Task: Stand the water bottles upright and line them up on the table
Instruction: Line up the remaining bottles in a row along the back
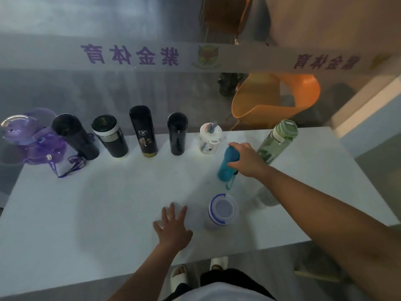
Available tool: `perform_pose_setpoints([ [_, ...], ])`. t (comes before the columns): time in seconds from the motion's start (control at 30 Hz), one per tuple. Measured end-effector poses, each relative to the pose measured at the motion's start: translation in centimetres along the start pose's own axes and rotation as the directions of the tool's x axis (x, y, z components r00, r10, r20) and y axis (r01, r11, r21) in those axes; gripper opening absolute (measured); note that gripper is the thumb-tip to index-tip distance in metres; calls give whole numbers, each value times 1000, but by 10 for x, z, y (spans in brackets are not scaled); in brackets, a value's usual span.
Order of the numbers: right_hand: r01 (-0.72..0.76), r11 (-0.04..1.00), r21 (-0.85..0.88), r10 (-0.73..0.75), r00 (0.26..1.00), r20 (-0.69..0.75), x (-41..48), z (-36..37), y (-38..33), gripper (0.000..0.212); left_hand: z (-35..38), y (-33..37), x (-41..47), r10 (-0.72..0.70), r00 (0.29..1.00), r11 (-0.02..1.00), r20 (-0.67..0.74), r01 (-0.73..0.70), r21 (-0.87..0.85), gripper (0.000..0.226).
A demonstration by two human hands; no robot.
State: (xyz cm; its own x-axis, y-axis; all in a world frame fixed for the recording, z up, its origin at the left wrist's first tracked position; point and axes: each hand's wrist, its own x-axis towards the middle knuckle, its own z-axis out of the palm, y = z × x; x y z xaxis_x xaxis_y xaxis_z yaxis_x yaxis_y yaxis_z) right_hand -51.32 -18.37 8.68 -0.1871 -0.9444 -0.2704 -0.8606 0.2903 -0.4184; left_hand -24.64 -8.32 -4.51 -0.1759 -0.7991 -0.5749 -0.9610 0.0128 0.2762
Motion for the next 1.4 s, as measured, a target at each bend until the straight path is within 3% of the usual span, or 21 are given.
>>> perform_pose_setpoints([
  [0.3, -45, 987, 153, 49, 999, -22, 37, -45, 7, 67, -7, -17, -10, 51, 996, 998, 79, -53, 22, 81],
  [0.7, 0, 997, 82, 11, 991, -131, 114, -65, 23, 69, 3, 3, -17, -115, 991, 993, 69, 117, -26, 83],
  [0.83, 15, 1000, 10, -14, 995, -96, 131, -57, 29, 67, 11, 11, -19, -163, 986, 986, 38, 164, -31, 85],
  [1.0, 54, 996, 70, -49, 997, -67, 136, -58, 38, 65, 15, 17, -19, -199, 980, 978, 27, 200, -58, 86],
  [1.4, 64, 998, 27, -62, 996, -64, 127, -55, 38, 66, 11, 24, -17, -212, 977, 974, -2, 211, -85, 81],
])
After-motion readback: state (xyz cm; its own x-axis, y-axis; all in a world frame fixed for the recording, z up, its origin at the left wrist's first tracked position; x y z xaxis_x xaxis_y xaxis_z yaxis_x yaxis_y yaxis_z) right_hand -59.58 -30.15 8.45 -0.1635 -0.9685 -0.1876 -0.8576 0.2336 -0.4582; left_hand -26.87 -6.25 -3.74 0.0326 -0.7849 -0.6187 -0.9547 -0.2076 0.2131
